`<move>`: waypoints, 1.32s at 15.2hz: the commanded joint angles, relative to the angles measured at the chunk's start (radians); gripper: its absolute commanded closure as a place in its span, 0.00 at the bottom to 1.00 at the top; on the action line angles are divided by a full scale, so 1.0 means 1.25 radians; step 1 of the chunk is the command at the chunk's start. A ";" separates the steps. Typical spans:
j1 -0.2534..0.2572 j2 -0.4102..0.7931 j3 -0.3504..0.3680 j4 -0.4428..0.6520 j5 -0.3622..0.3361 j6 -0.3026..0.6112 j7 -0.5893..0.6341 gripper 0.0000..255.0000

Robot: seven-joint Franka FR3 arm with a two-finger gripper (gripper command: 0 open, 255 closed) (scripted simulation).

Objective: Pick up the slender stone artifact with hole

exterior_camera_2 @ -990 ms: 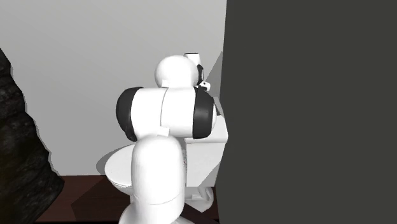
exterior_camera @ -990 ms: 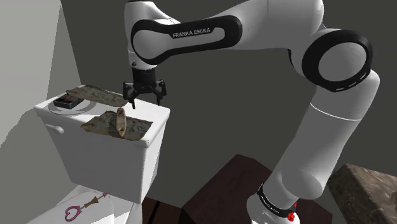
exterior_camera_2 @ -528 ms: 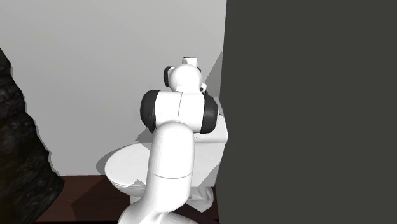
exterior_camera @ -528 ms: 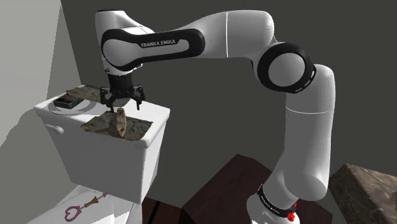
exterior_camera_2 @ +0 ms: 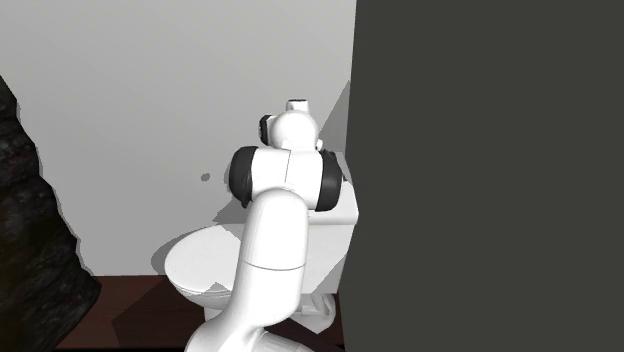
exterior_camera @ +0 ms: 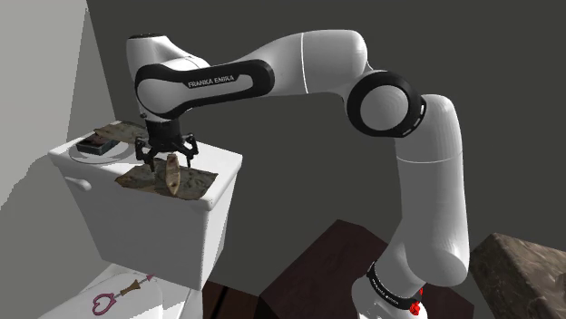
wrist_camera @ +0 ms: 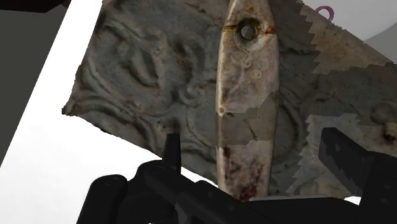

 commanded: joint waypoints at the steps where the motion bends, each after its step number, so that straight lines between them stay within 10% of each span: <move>1: -0.002 0.004 -0.001 -0.011 -0.002 0.016 0.000 0.00; 2: -0.002 0.004 -0.001 -0.011 -0.002 0.015 0.000 0.00; 3: -0.002 0.004 -0.001 -0.012 -0.002 0.016 -0.001 1.00; 20: 0.002 -0.011 0.002 0.052 0.005 -0.062 -0.007 1.00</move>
